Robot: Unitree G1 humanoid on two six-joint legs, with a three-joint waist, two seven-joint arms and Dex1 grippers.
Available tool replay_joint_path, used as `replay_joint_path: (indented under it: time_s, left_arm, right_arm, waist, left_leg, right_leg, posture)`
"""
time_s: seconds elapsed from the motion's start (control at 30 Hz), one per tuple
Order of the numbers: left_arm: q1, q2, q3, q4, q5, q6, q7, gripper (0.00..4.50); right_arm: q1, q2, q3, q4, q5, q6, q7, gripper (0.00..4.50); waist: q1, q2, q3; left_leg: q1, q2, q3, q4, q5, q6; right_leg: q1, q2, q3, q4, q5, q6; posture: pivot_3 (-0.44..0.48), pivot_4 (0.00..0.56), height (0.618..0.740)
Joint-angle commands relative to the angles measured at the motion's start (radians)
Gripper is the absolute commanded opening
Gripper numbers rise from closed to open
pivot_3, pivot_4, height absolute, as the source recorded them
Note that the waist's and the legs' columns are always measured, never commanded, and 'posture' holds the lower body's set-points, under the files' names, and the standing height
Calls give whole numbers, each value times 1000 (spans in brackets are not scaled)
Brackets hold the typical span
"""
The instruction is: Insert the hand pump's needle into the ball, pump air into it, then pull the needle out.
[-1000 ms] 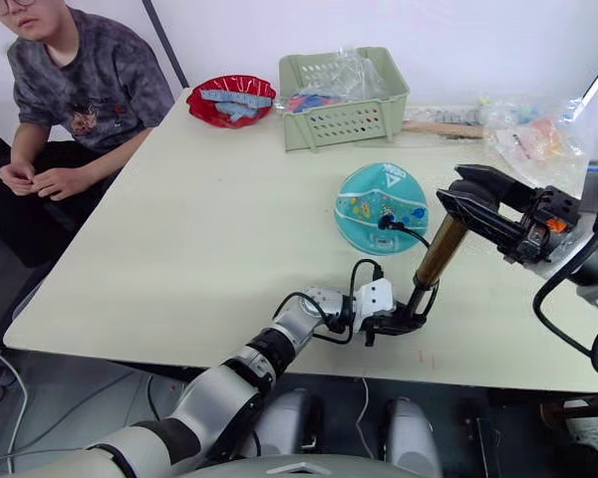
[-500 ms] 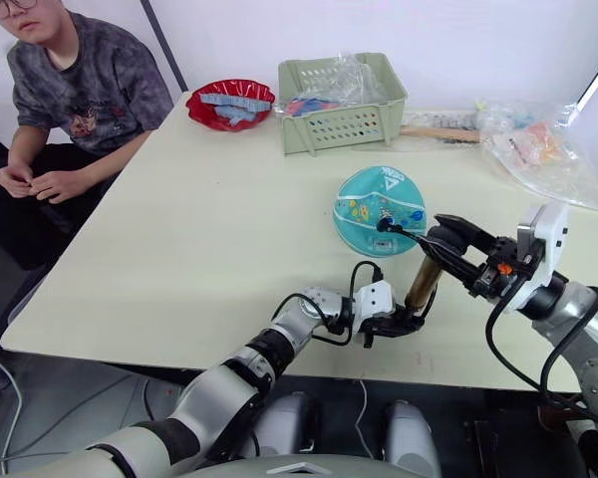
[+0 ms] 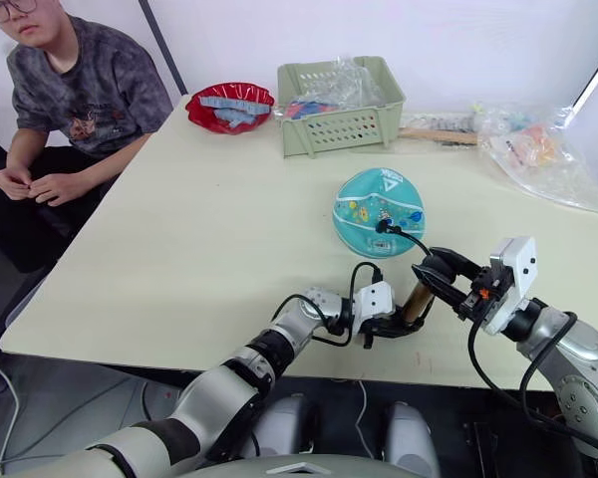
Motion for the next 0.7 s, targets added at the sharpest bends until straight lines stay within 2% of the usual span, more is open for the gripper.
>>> replay_joint_path:
  time_s: [0.03,0.17,0.3,0.43,0.7]
  left_arm:
    - [28,7,-18,57,32,38,4,1128]
    - [29,7,-18,60,35,36,7,1128]
    - [34,10,-20,63,37,33,9,1128]
    - [34,11,-22,63,36,29,10,1128]
    - [38,12,-23,63,37,25,8,1128]
  right_arm:
    - [2,13,16,11,33,26,28,1714]
    - [-60,-9,-50,-7,57,14,32,1710]
    - [-136,-63,-161,-38,228,70,52,1710]
    - [-187,-147,-244,-42,326,128,69,1710]
    - [-271,-250,-340,-18,391,159,78,1710]
  waist:
    - [1,1,0]
    - [1,2,1]
    - [1,9,8]
    - [3,8,10]
    - [3,8,11]
  left_leg:
    - [0,0,0,0,0,0]
    - [0,0,0,0,0,0]
    - [-1,-1,3,0,0,0]
    - [-1,-2,5,0,0,1]
    - [-1,-2,9,0,-1,2]
  right_leg:
    - [0,0,0,0,0,0]
    - [0,0,0,0,0,-1]
    - [-1,-2,2,0,1,0]
    - [-1,-2,5,-1,2,2]
    - [-4,-2,9,-1,3,3]
  posture:
    - [0,150,740]
    - [0,150,740]
    - [0,150,740]
    - [0,150,740]
    - [0,150,740]
